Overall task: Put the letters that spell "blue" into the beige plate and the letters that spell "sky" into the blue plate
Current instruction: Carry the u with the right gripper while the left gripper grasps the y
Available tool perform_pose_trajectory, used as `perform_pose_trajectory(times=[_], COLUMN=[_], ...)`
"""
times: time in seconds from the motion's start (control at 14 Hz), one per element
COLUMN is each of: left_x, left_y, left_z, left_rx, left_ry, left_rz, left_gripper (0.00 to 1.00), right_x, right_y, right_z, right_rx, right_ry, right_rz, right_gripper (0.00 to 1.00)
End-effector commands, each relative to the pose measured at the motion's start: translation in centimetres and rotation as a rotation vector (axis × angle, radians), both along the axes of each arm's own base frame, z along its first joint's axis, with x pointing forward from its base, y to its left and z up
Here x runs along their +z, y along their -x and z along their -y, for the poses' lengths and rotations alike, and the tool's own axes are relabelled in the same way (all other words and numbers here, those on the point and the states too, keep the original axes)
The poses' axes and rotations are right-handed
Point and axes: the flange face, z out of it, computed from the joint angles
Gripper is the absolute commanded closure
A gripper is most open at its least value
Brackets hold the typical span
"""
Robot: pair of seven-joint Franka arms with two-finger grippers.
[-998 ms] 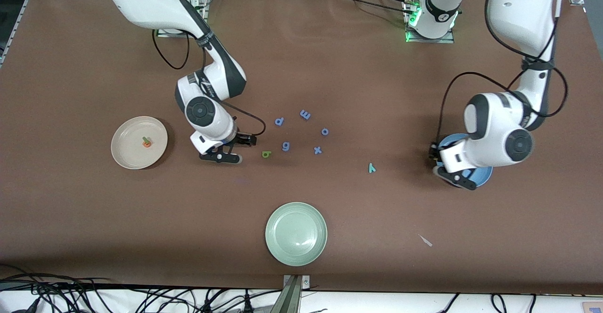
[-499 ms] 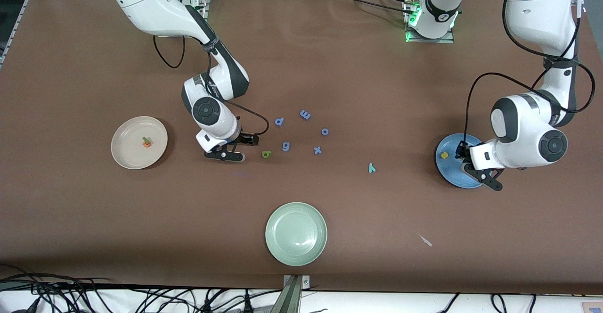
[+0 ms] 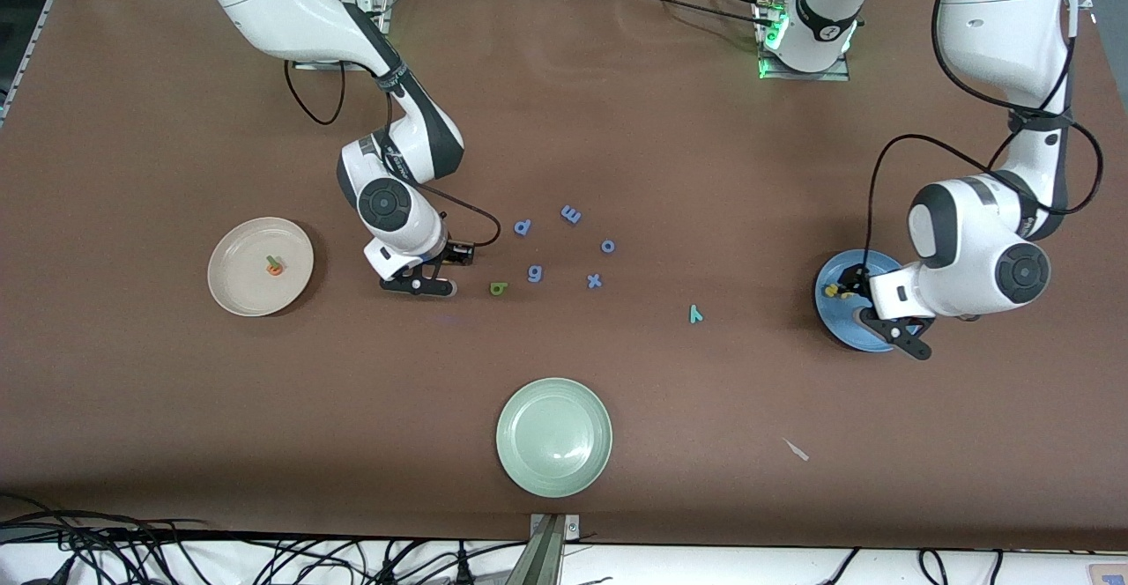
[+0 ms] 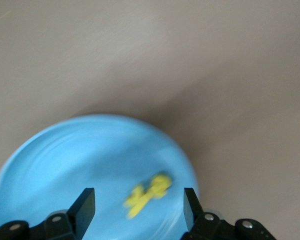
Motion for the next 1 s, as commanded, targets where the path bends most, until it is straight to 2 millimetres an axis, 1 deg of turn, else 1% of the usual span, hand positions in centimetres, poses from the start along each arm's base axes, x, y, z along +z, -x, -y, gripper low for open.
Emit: perform_pose_trajectory(times=[0.0,0.07,0.14,0.21,0.29,0.36,0.43,0.5,0.64,0.71,0.78,0.86,0.93], left_x=[-2.1,-2.9,-3.0,-3.3,-3.7,-4.0,-4.0,-4.0,-4.9,-4.9,-5.2,-5.4,-5.8], left_y=[-0.2,-0.2,-0.5,-0.4,-0.3,-0.1,0.1,-0.1,-0.1,-0.1,0.0,0.1,0.2], left_z=[9.2,12.1,14.7,16.9,18.5,19.6,20.6,21.3,22.2,23.0,23.2,23.4,23.4], left_rx=[0.051,0.098,0.136,0.168,0.201,0.232,0.25,0.261,0.285,0.293,0.311,0.33,0.349], left_ry=[0.102,0.135,0.147,0.143,0.133,0.127,0.124,0.12,0.108,0.105,0.098,0.093,0.085], left_rz=[-0.01,0.001,0.045,0.061,0.053,0.044,0.039,0.042,0.034,0.04,0.039,0.032,0.026], left_gripper=[0.2,0.2,0.2,0.2,0.2,0.2,0.2,0.21,0.22,0.28,0.35,0.46,0.48], right_x=[0.7,0.6,0.6,0.5,0.4,0.4,0.3,0.3,0.4,0.6,1.0,1.6,2.5], right_y=[0.8,0.8,0.8,0.7,0.7,0.7,0.7,0.7,0.6,0.5,0.2,-0.2,-0.8], right_z=[0.3,0.4,0.3,0.3,0.4,0.4,0.4,0.4,0.4,0.3,0.2,0.1,0.2], right_rx=[0.019,0.021,0.021,0.02,0.019,0.019,0.02,0.021,0.021,0.021,0.02,0.023,0.022], right_ry=[-0.002,-0.002,-0.002,-0.004,-0.004,-0.004,-0.003,-0.003,-0.003,-0.004,-0.008,-0.014,-0.009], right_rz=[-0.01,-0.012,-0.01,-0.008,-0.008,-0.008,-0.009,-0.009,-0.007,-0.007,0.0,0.01,0.004], right_gripper=[0.47,0.51,0.52,0.52,0.53,0.53,0.57,0.61,0.72,0.75,0.78,0.8,0.81])
